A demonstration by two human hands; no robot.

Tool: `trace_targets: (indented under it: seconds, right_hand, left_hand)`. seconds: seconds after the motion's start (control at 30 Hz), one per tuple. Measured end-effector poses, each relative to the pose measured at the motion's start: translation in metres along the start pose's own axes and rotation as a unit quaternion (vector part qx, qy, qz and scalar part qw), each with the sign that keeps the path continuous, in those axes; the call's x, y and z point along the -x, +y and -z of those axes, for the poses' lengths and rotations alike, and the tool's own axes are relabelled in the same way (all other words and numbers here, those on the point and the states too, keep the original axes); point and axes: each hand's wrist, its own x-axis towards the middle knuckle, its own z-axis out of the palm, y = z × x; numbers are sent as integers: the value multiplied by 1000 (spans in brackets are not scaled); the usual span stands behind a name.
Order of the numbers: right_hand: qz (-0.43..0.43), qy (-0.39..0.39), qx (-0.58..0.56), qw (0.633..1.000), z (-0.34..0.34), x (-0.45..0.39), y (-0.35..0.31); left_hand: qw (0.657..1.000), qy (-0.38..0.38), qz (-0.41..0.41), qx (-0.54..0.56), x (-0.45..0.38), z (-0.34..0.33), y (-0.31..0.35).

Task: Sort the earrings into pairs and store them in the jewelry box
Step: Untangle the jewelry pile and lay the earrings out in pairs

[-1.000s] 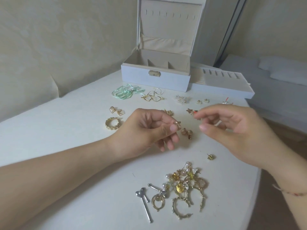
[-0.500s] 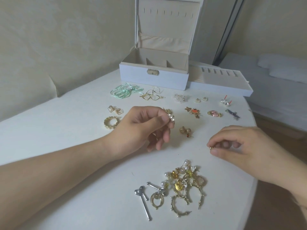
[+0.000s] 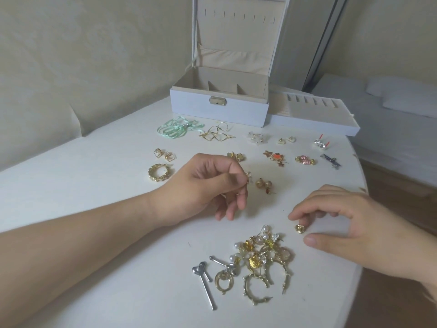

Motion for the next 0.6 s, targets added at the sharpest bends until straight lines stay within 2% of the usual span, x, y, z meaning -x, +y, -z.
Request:
trace_targets:
  seconds: [0.1, 0.3, 0.47, 0.6]
  right_hand:
    - [1, -11, -5, 1000, 2, 2, -2]
    - [56, 41, 1, 998, -5, -6, -16]
    - [104, 0, 105, 989, -21, -20, -25]
    - [121, -26, 104, 987, -23, -22, -30]
  left_hand:
    - [1000, -3, -5, 2, 0, 0, 0]
    - [1000, -9, -6, 2, 0, 1, -3]
    - [1000, -3, -6, -11, -1, 1, -3]
    - [999, 5, -9, -31, -2, 1, -6]
